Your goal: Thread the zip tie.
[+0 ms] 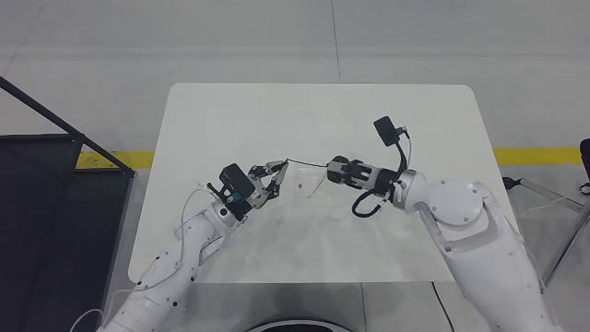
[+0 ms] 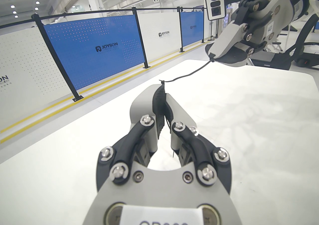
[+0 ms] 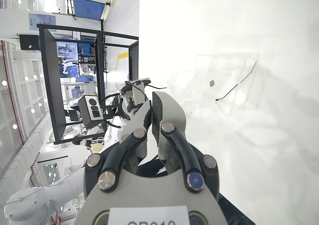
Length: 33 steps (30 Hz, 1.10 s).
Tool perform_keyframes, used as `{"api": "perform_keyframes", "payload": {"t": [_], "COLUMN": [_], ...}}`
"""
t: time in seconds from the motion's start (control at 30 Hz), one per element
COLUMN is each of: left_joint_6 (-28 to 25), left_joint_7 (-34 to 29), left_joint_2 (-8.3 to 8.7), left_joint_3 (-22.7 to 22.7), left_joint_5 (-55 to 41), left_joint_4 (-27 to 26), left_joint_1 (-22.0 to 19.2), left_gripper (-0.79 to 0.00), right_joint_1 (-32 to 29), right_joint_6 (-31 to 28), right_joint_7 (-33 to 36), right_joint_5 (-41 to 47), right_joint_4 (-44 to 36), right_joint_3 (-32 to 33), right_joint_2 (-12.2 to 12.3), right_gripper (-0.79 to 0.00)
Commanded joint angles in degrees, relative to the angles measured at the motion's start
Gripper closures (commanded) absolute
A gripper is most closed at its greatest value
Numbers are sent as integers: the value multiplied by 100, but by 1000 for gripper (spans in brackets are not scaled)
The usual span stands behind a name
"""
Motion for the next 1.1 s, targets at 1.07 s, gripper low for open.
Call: {"api": "perform_keyframes", "payload": {"t": [1.07], "left_joint_6": [741], "left_joint_7": [181], "left_joint_2": [-111], "left_joint_3": [89], "left_joint_5": [220], "left_joint_4": [8], "left_joint_1": [35], "left_gripper": [0], "right_joint_1": [15], "right_joint_6": [313], "right_joint_7": [-28], "right_joint_5": [374], "right_joint_4": [7], "right_joint_3": [12], "right_joint_2": [7], "right_gripper": [0]}}
